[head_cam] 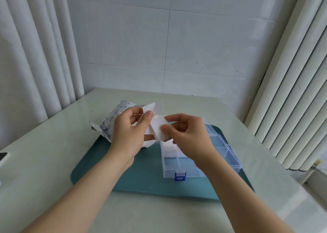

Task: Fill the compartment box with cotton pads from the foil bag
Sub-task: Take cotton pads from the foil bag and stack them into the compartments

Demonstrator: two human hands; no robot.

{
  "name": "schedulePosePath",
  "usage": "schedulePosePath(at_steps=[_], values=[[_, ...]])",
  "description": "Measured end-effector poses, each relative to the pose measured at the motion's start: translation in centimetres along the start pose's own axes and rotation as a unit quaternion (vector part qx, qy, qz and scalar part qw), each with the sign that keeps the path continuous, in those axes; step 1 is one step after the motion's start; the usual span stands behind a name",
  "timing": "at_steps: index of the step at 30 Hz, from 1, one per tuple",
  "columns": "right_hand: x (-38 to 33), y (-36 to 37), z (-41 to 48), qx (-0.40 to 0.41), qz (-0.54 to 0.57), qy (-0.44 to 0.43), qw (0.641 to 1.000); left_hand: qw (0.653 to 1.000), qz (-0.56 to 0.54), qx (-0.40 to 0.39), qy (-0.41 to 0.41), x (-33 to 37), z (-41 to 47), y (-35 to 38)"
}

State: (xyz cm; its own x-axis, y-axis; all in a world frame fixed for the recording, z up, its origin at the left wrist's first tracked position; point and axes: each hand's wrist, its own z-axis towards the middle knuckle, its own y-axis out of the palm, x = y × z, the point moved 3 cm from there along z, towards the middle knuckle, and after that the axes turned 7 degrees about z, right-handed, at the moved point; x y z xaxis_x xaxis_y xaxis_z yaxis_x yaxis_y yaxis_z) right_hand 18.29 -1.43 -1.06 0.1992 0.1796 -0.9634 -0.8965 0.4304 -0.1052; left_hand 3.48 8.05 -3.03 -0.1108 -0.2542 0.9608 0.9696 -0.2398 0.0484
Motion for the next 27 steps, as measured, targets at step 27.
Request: schedulePosePath(at_steps=[27], values=[[-0.1, -1.0, 0.5, 0.089, 0.074, -0.044, 0.992, 0.99, 0.098, -0.069, 0.076, 0.5, -0.5, 0.3]])
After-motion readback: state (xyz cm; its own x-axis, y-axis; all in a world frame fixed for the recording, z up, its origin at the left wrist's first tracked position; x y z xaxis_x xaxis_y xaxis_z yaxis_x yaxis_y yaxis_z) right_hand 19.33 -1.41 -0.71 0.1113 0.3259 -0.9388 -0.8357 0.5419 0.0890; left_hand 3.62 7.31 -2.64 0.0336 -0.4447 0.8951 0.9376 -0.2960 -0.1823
